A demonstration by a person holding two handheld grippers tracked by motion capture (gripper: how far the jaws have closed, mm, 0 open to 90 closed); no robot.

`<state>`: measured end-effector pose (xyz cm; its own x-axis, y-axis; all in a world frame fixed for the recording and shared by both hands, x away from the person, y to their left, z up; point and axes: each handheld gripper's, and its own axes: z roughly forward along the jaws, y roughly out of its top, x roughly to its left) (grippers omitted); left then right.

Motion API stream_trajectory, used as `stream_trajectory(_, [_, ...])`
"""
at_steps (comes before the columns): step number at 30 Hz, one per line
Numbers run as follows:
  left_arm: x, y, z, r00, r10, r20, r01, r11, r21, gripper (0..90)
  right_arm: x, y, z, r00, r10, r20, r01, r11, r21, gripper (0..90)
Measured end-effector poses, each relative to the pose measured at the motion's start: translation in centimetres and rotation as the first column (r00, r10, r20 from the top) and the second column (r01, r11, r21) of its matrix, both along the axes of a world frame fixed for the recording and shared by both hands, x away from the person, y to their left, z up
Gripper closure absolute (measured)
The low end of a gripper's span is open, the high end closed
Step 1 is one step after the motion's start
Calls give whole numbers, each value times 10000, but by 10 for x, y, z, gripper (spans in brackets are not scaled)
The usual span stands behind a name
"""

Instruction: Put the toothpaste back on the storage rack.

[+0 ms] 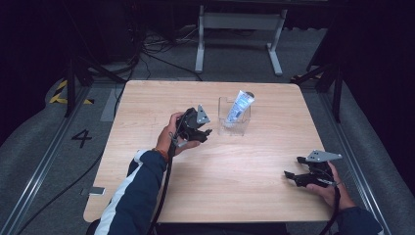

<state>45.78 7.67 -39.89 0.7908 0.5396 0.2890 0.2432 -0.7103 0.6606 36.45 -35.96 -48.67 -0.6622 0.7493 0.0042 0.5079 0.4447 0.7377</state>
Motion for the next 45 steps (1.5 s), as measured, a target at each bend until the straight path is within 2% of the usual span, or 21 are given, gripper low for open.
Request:
stream_trajectory(17, [-19,28,-8,9993,97,-354,-82,9992,404,356,-1,0,0,10000,-13,14,13,10000,0,158])
stream_trajectory(19, [-20,32,-10,9992,151,-364,-139,9994,328,354,-1,0,0,10000,-14,14,14,10000,0,158])
stream_trajectory(25, [-27,46,-14,9983,389,-441,-362,9975,606,350,-1,0,0,10000,-14,15,14,10000,0,158])
stream_trajectory(30, [-31,57,-17,9968,508,-610,-468,9967,656,350,-1,0,0,10000,-33,32,33,10000,15,158])
stream_trajectory(36, [-41,72,-21,9957,728,-581,-681,9946,787,349,-1,0,0,10000,-32,29,32,10000,18,158])
stream_trajectory(40, [-47,85,-24,9934,908,-703,-870,9947,552,328,-1,0,0,10000,-34,30,33,10000,19,158])
stream_trajectory(45, [-57,98,-28,9899,1138,-841,-1081,9917,701,316,-1,0,0,10000,-39,34,39,10000,15,158])
